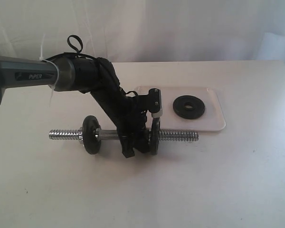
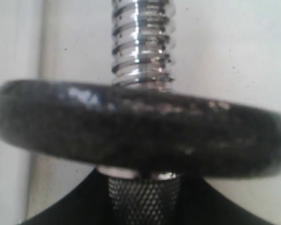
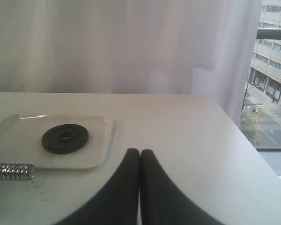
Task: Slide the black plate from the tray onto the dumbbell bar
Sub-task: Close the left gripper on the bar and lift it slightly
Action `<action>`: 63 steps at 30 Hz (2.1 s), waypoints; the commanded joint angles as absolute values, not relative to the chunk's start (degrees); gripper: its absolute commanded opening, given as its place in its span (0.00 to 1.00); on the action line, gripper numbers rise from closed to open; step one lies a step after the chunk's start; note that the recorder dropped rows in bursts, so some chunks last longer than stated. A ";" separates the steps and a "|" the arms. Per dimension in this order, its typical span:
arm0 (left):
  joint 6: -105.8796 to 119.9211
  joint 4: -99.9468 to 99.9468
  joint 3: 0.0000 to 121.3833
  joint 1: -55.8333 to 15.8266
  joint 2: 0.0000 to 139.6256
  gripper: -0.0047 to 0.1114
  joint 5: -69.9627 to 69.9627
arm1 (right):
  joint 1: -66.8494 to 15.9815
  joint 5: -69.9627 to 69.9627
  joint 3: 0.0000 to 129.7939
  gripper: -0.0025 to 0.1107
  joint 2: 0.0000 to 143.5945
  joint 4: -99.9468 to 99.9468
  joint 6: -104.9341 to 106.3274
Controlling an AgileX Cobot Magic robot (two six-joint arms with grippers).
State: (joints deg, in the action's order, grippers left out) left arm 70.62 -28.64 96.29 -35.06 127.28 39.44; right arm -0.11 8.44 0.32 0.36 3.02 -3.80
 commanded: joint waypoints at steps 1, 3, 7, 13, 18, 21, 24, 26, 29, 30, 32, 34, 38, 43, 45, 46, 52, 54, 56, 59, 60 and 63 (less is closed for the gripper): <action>70.30 -30.62 95.47 -35.64 128.46 0.07 41.71 | 0.00 8.19 0.00 0.02 0.00 3.03 -3.82; 70.61 -31.15 95.47 -35.64 128.46 0.04 41.82 | 0.00 8.29 0.00 0.02 0.00 3.03 -3.82; 70.50 -34.23 95.47 -35.22 128.46 0.04 41.95 | 0.00 8.29 0.00 0.02 0.00 3.03 -3.82; 75.33 -42.81 95.47 -32.59 128.46 0.04 44.05 | 0.00 8.29 0.00 0.02 0.00 3.03 -3.82; 82.86 -52.58 95.47 -29.22 128.36 0.04 47.94 | 0.00 8.16 0.00 0.02 0.00 3.03 -3.82; 85.15 -56.19 95.47 -27.83 128.36 0.04 49.74 | 0.00 8.16 0.00 0.02 0.00 3.03 -3.82; 87.28 -58.86 95.47 -26.75 128.36 0.04 50.72 | 0.00 8.18 0.00 0.02 0.00 3.03 -3.82; 89.38 -60.48 95.47 -26.39 128.36 0.04 52.30 | 0.00 8.18 0.00 0.02 0.00 3.03 -3.82; 89.95 -61.05 95.47 -26.27 128.25 0.04 52.68 | 0.00 8.10 0.00 0.02 0.00 3.03 -3.95; 89.95 -61.05 95.47 -26.27 128.25 0.04 52.68 | 0.00 7.78 0.00 0.02 0.00 3.03 -4.11; 90.20 -60.88 95.47 -26.27 128.10 0.04 52.68 | 0.00 7.40 0.00 0.02 0.00 3.03 -4.39; 90.44 -60.82 95.47 -26.27 127.96 0.04 52.80 | 0.00 7.16 0.00 0.02 0.00 3.03 -4.53; 91.67 -60.92 95.47 -26.27 127.96 0.04 54.02 | 0.00 6.78 0.00 0.02 0.00 2.54 -6.99; 91.67 -60.92 95.47 -26.27 127.96 0.04 54.02 | 0.00 4.49 0.00 0.02 0.00 1.99 -13.39; 91.67 -60.80 95.47 -26.27 127.96 0.04 54.02 | 0.00 3.93 0.00 0.02 0.00 2.01 -16.22; 91.67 -60.80 95.47 -26.27 127.96 0.04 54.02 | 0.00 4.03 0.00 0.02 0.00 1.97 -17.01; 91.67 -60.81 95.47 -26.27 127.96 0.04 53.90 | 0.00 9.20 10.58 0.02 0.00 -0.62 -22.58; 91.67 -60.74 95.47 -26.27 127.96 0.04 53.54 | 0.00 13.32 15.47 0.02 0.66 -0.62 -22.69; 91.67 -60.45 95.47 -26.27 127.96 0.04 53.54 | 0.00 15.99 19.78 0.02 4.38 -0.62 -22.69; 91.67 -59.86 95.47 -26.27 127.96 0.04 53.65 | 0.00 19.45 26.46 0.02 11.96 -0.62 -22.69; 91.53 -59.73 95.47 -26.27 127.96 0.04 53.65 | 0.00 21.10 28.45 0.02 14.88 -0.62 -22.69; 91.12 -59.95 95.47 -25.14 127.96 0.04 53.90 | 0.00 27.00 35.72 0.02 25.22 -0.62 -19.60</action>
State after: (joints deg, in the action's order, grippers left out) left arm 90.22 -54.27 95.43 -25.89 128.46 51.64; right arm -0.11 24.16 32.40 19.96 -0.77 -21.87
